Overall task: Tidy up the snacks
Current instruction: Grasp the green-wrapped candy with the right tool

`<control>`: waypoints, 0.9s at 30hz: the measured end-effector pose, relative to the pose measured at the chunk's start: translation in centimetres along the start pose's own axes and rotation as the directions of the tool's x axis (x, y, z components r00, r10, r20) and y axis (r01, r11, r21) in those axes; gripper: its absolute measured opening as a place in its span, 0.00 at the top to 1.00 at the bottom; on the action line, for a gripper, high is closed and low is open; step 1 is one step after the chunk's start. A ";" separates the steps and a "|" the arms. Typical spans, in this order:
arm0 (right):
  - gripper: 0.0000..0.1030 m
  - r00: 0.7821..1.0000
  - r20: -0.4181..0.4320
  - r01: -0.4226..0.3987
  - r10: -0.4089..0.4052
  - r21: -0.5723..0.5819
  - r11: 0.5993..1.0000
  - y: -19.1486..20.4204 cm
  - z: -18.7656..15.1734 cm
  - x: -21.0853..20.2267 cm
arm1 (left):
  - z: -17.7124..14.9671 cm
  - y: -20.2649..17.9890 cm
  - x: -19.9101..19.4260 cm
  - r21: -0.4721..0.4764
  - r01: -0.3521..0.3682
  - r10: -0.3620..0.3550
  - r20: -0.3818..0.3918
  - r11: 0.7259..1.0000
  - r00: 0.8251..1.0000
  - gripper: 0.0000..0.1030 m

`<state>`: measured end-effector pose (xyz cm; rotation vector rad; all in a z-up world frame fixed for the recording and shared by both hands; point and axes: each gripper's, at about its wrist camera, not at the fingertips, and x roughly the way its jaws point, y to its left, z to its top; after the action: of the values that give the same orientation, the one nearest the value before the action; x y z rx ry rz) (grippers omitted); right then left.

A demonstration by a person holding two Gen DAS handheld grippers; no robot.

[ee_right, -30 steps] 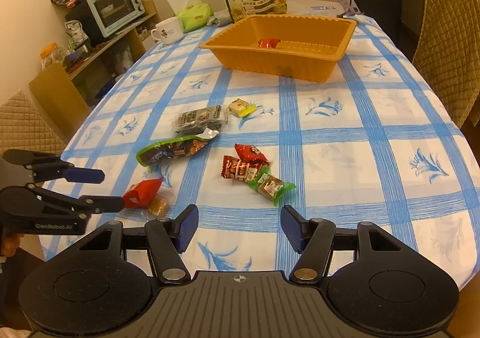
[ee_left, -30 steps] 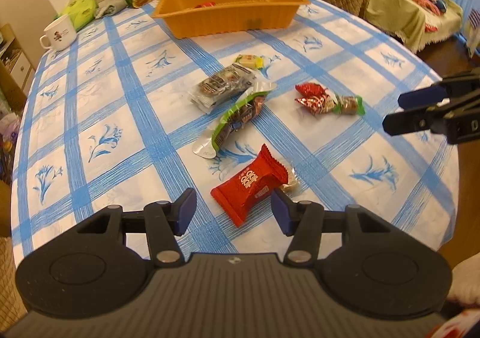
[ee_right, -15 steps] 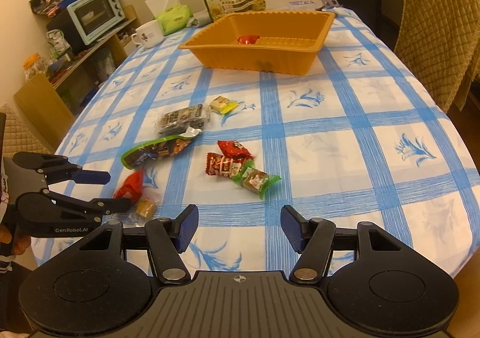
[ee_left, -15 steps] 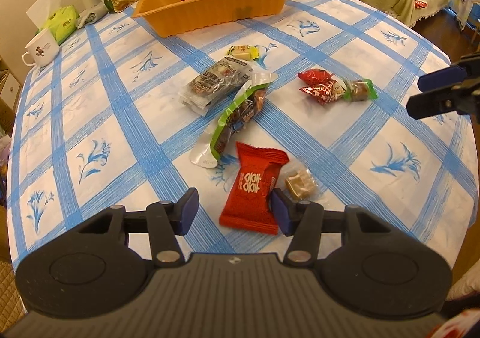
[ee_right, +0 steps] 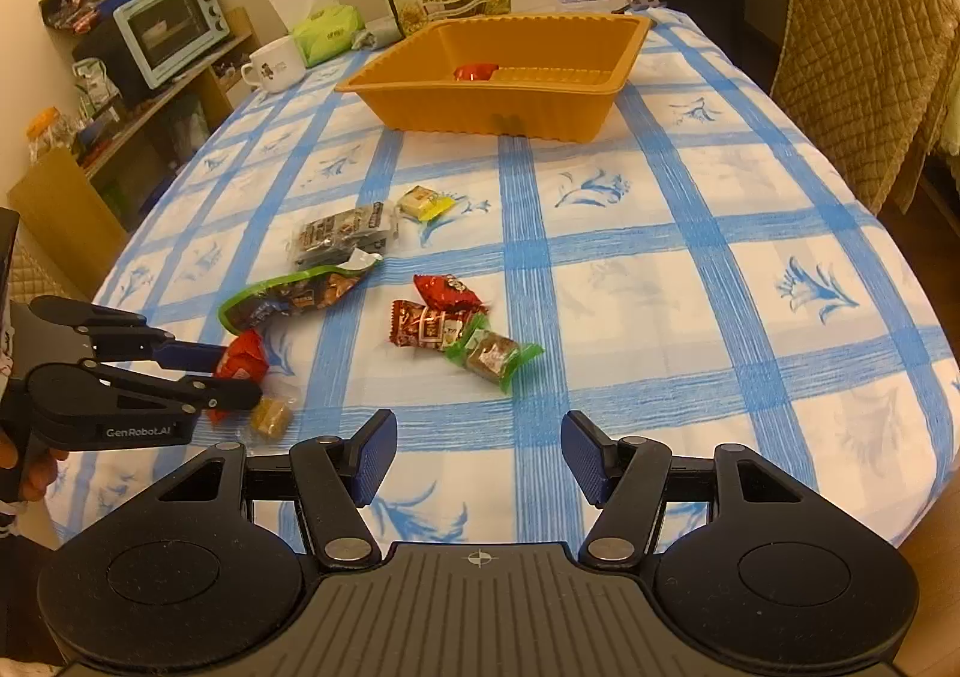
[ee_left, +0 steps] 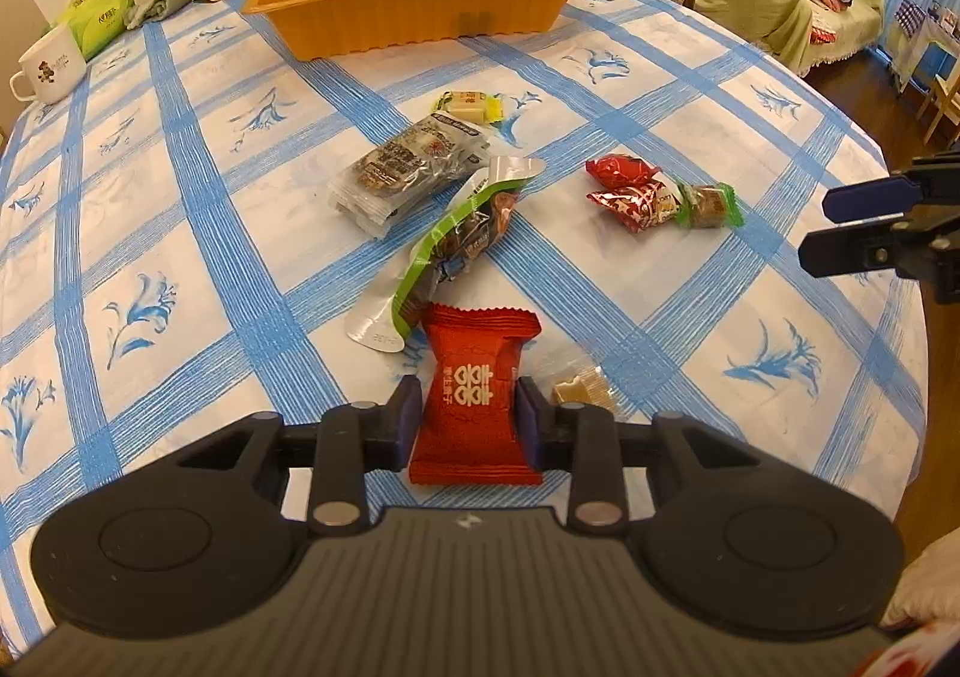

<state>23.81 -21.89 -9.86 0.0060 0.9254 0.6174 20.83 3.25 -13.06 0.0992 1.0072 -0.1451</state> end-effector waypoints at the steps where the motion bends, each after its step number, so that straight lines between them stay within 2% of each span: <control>1: 0.41 1.000 0.001 0.003 -0.003 -0.006 1.000 -0.1 0.1 0.1 | 0.0 0.0 0.0 -0.002 -0.001 0.001 0.002 1.000 1.000 0.72; 7: 0.41 1.000 -0.001 0.002 -0.002 -0.069 0.998 -0.7 1.0 1.1 | -0.3 0.1 -0.4 -0.026 0.000 0.000 0.008 1.000 1.000 0.75; 13: 0.41 1.000 -0.011 -0.031 0.029 -0.207 0.978 -1.2 2.0 2.9 | -0.9 0.4 -1.2 -0.074 -0.023 0.024 0.007 0.997 1.000 0.75; 18: 0.43 0.998 -0.049 -0.063 0.048 -0.364 0.929 -0.9 2.5 4.8 | -1.8 0.8 -2.0 -0.136 -0.060 0.061 0.002 0.989 0.998 0.75; 20: 0.53 0.996 -0.071 -0.071 0.045 -0.427 0.901 -0.7 2.5 5.6 | -2.2 1.2 -2.4 -0.170 -0.081 0.082 -0.002 0.982 0.997 0.75; 21: 0.55 0.995 -0.084 -0.080 0.047 -0.452 0.889 -0.7 2.5 6.0 | -2.4 1.3 -2.6 -0.187 -0.090 0.091 -0.005 0.978 0.996 0.75; 27: 0.58 0.991 -0.109 -0.124 0.076 -0.545 0.829 -0.5 2.5 7.3 | -3.5 2.0 -3.7 -0.269 -0.152 0.152 -0.019 0.951 0.988 0.75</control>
<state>29.14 -18.01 -13.90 -0.4985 0.8011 0.9746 16.34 6.02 -11.75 -0.0732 1.0049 0.1340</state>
